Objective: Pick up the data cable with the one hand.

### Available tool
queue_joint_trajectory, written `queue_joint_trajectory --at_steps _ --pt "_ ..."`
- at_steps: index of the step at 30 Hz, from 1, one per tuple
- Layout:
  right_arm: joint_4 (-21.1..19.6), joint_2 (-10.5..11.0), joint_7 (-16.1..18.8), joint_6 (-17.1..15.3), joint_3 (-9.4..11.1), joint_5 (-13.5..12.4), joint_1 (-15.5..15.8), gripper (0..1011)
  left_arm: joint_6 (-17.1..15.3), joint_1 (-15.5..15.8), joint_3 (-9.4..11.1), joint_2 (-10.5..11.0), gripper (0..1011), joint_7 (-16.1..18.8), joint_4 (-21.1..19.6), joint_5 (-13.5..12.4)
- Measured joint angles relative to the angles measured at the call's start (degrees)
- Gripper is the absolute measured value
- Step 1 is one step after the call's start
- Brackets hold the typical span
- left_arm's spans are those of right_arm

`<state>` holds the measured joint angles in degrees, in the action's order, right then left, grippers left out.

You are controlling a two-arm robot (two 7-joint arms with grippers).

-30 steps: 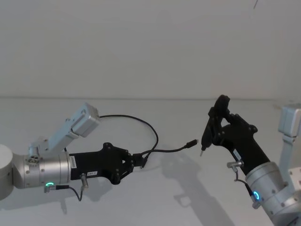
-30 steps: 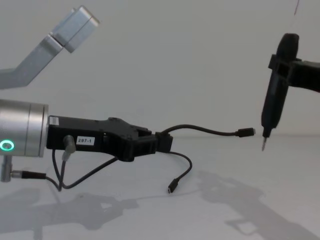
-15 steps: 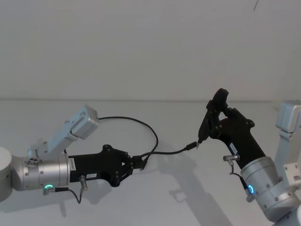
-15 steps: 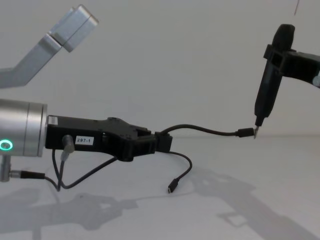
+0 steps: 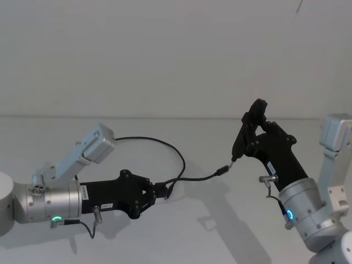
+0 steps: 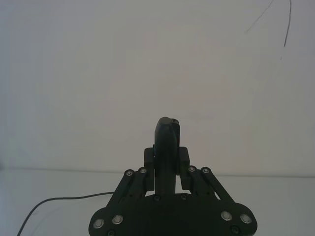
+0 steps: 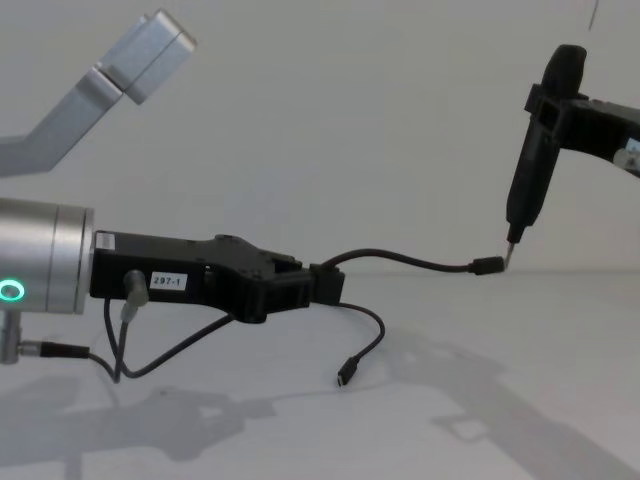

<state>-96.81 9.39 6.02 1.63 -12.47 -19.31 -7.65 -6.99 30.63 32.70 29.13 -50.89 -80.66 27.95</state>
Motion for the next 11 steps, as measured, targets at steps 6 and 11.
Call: queue_joint_trajectory --at_steps 6,11 --pt "0.54 -0.32 0.28 0.08 0.24 0.24 -0.38 279 0.00 0.00 0.00 0.02 39 0.00 -0.01 0.00" --pt "0.81 -0.52 0.42 0.08 0.38 0.38 -0.56 279 0.00 0.00 0.00 0.02 39 0.00 -0.01 0.00"
